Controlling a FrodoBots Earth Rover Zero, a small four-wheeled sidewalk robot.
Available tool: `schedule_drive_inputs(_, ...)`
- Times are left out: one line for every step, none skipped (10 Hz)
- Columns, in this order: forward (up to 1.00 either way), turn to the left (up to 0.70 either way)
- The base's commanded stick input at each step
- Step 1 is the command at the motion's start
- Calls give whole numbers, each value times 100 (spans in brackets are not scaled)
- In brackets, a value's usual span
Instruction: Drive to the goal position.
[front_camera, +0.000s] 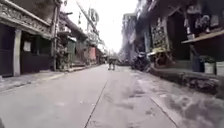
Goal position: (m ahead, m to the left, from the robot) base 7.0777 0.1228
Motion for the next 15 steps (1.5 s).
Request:
schedule_drive_inputs(100,0)
schedule_drive_inputs(100,0)
schedule_drive_inputs(100,0)
schedule_drive_inputs(100,0)
schedule_drive_inputs(100,0)
schedule_drive_inputs(100,0)
schedule_drive_inputs(100,0)
schedule_drive_inputs(100,0)
schedule_drive_inputs(100,0)
schedule_drive_inputs(100,0)
schedule_drive_inputs(100,0)
schedule_drive_inputs(100,0)
schedule_drive_inputs(100,0)
schedule_drive_inputs(100,0)
schedule_drive_inputs(100,0)
